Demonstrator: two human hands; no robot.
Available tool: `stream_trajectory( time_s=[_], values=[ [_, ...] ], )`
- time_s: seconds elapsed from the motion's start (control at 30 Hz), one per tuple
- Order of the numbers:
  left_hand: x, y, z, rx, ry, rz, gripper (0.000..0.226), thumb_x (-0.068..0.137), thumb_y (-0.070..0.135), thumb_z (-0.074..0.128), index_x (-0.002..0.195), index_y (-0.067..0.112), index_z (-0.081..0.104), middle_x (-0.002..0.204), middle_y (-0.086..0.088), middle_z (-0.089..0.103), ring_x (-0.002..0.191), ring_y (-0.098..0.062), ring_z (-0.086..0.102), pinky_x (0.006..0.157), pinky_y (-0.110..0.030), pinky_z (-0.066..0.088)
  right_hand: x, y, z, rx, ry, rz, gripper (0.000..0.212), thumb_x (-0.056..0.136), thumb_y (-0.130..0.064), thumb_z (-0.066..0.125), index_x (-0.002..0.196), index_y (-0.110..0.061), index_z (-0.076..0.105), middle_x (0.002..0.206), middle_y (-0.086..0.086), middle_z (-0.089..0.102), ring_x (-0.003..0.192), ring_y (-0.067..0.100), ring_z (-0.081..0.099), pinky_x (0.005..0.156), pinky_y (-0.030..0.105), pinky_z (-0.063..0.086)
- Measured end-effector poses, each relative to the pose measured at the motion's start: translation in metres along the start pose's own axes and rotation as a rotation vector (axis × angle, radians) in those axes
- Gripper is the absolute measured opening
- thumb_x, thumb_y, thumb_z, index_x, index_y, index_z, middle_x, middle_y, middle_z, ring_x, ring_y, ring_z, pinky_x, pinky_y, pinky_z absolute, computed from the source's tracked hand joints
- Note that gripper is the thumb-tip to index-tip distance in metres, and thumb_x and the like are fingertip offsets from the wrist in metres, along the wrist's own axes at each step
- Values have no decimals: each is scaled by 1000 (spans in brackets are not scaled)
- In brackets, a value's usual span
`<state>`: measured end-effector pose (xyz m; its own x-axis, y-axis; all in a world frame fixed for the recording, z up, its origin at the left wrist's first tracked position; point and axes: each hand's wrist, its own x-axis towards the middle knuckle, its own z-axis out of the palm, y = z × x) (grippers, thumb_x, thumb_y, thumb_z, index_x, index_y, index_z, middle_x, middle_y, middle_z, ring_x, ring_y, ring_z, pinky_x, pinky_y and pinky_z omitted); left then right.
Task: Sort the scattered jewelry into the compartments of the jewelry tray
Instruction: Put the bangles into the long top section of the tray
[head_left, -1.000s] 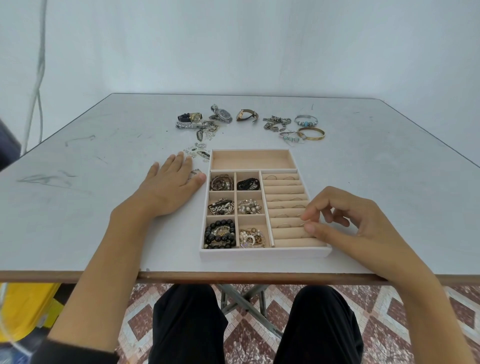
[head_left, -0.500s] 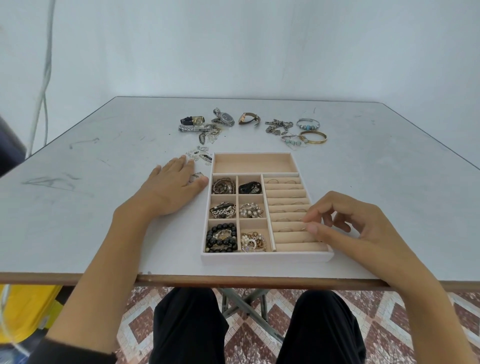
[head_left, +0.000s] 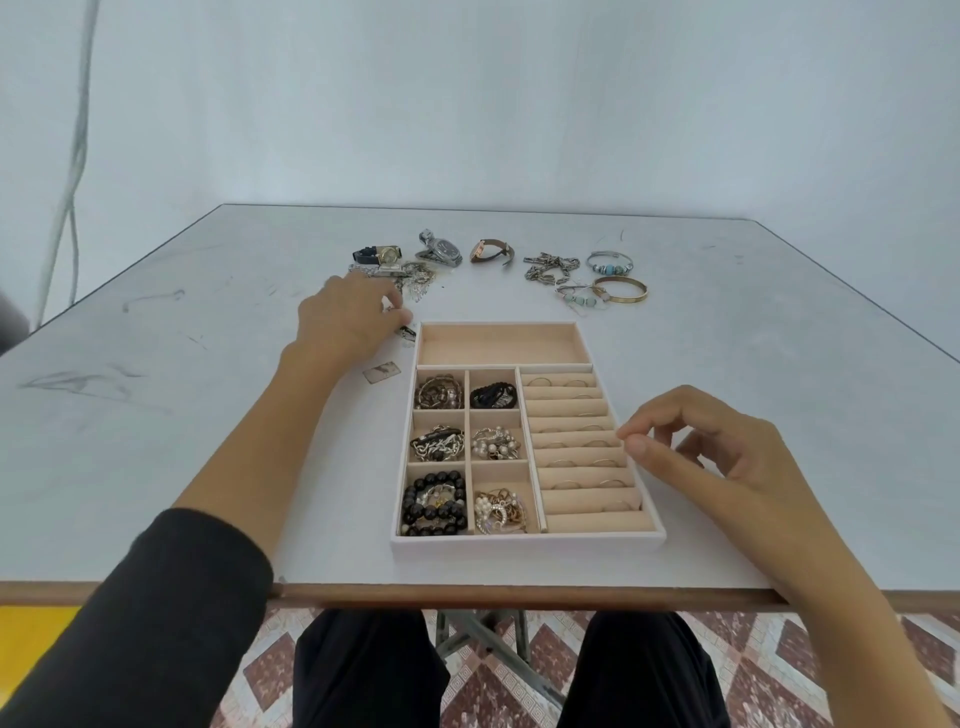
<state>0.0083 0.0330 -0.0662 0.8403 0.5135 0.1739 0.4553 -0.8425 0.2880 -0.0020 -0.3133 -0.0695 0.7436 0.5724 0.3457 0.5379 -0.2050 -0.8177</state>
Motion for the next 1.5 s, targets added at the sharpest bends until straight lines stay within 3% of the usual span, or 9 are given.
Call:
stream_trajectory(
  time_s=[0.13, 0.33, 0.47, 0.63, 0.73, 0.93, 1.1, 1.3, 1.5],
  values=[
    [2, -3, 7, -87, 95, 12, 10, 89, 42, 58, 92, 33, 63, 100, 7, 63, 93, -17, 53, 71, -31, 36, 20, 1, -4, 23, 35, 55, 7, 85, -12, 67, 81, -16, 71, 81, -10, 68, 76, 9, 57, 66, 19, 41],
    [7, -6, 10, -210, 64, -15, 10, 89, 38, 60, 94, 29, 60, 105, 7, 62, 93, -15, 48, 75, -31, 35, 96, -9, 1, -147, 31, 48, 5, 83, -20, 69, 78, -20, 70, 78, -10, 65, 63, -2, 49, 62, 6, 38],
    [8, -9, 12, -268, 66, -3, 10, 88, 37, 61, 94, 30, 58, 105, 9, 63, 92, -14, 50, 75, -30, 34, 163, -18, 23, -346, -108, -1, 11, 83, -20, 67, 90, -15, 73, 86, 3, 66, 67, 0, 51, 63, 14, 39],
    [6, -9, 9, -293, 54, -2, 11, 87, 37, 62, 93, 29, 59, 96, 11, 63, 88, -14, 53, 72, -29, 33, 244, -8, 79, -517, -247, -38, 10, 79, -12, 67, 87, -16, 73, 89, 1, 67, 91, 16, 60, 86, 34, 51],
    [6, -10, 6, -300, 39, 2, 7, 85, 36, 63, 88, 31, 58, 90, 12, 63, 85, -15, 56, 70, -29, 33, 270, 3, 111, -591, -270, 3, 21, 82, -9, 66, 102, -15, 72, 96, 1, 66, 97, 17, 60, 82, 30, 48],
    [9, -10, 0, -279, 58, 34, 8, 85, 35, 64, 84, 31, 57, 88, 13, 60, 81, -14, 53, 67, -28, 31, 287, 16, 144, -786, -180, -12, 36, 90, -8, 53, 121, -24, 64, 129, 6, 58, 115, 28, 56, 82, 34, 43],
    [9, -10, 1, -286, 54, 51, 8, 83, 35, 65, 83, 31, 58, 89, 12, 61, 81, -14, 53, 66, -28, 31, 287, 20, 148, -850, -116, -80, 25, 90, -12, 51, 110, -13, 66, 117, 11, 62, 104, 33, 60, 77, 34, 44],
    [9, -12, 1, -287, 43, 39, 9, 82, 35, 66, 82, 31, 58, 91, 12, 63, 82, -14, 54, 69, -28, 32, 287, 24, 141, -993, -245, -126, 25, 89, -6, 40, 106, -9, 57, 110, 10, 61, 98, 29, 56, 70, 33, 36],
    [8, -10, -1, -277, 53, 35, 8, 83, 35, 65, 83, 31, 58, 93, 11, 63, 82, -15, 54, 69, -27, 32, 284, 21, 115, -774, -286, -49, 15, 92, -18, 41, 101, -15, 53, 110, 7, 59, 97, 28, 54, 73, 32, 36]
  ],
)
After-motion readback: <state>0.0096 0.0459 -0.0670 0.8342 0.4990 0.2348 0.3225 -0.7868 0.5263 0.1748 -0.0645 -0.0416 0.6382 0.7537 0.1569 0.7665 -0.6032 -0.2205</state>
